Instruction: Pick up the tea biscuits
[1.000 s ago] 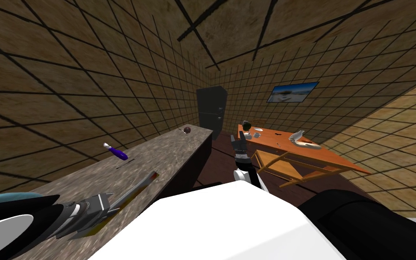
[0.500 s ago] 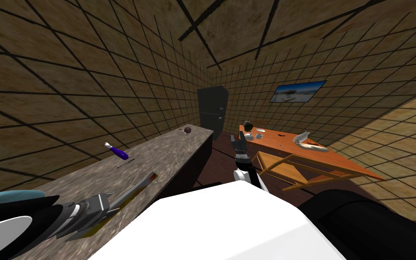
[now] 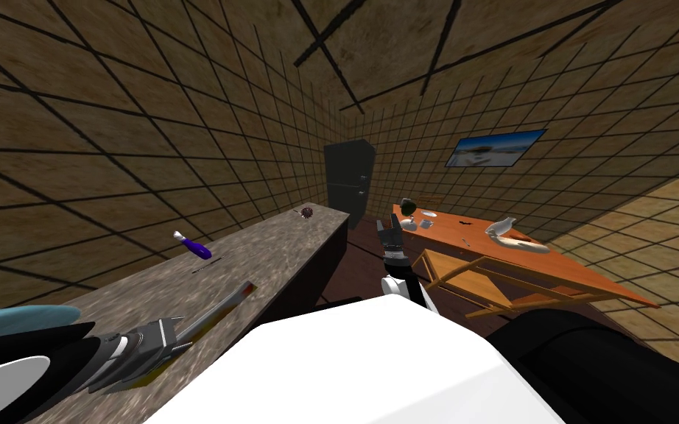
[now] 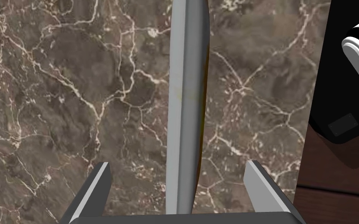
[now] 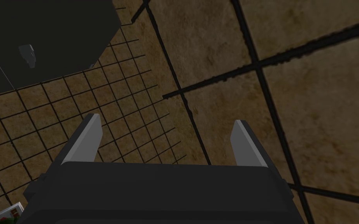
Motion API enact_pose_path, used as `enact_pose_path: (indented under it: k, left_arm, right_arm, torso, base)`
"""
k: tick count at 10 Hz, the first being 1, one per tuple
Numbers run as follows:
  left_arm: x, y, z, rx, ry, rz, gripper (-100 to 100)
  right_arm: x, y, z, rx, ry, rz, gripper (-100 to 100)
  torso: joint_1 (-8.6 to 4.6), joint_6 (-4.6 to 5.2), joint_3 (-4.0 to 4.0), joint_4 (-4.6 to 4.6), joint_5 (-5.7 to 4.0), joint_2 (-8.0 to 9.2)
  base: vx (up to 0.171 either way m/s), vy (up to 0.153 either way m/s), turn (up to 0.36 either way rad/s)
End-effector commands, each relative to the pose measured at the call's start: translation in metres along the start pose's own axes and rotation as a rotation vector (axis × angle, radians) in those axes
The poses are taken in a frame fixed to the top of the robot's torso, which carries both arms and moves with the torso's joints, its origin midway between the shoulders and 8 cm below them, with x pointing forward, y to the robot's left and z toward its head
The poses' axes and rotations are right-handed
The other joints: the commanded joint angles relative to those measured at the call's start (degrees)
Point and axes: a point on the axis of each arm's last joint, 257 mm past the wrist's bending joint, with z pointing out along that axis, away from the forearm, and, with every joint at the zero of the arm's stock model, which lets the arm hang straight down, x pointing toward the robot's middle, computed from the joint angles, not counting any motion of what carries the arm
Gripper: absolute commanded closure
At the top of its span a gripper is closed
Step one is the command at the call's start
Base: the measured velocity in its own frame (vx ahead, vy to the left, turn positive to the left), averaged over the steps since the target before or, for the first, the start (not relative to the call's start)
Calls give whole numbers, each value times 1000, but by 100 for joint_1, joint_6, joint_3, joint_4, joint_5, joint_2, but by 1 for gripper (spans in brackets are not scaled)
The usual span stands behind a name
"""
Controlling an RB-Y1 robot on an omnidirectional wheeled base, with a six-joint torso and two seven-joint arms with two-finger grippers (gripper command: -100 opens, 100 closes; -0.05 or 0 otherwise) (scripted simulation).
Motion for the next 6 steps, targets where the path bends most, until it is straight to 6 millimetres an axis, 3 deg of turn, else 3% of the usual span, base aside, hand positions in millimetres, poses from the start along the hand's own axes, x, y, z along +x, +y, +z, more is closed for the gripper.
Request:
enact_pose_path:
  k: [1, 2, 3, 6]
  left_arm:
    - [3, -5, 1, 14, 14, 1, -100]
    - [0, -2, 1, 6, 6, 1, -100]
    - [1, -3, 1, 9, 9, 1, 100]
    - [1, -3, 1, 9, 9, 2, 100]
  right_arm:
    - [0, 0, 0, 0, 0, 0, 0]
    - [0, 0, 0, 0, 0, 0, 0]
    - [0, 0, 0, 0, 0, 0, 0]
    - [0, 0, 0, 0, 0, 0, 0]
  torso:
    - [0, 0, 0, 0, 0, 0]
    - [1, 2, 0, 0, 0, 0]
    - [5, 2, 3, 1, 1, 5]
    - [14, 2, 4, 1, 6, 8]
  base:
    - [26, -20, 33]
    - [9, -7, 2]
    - [0, 0, 0]
    - [0, 0, 0]
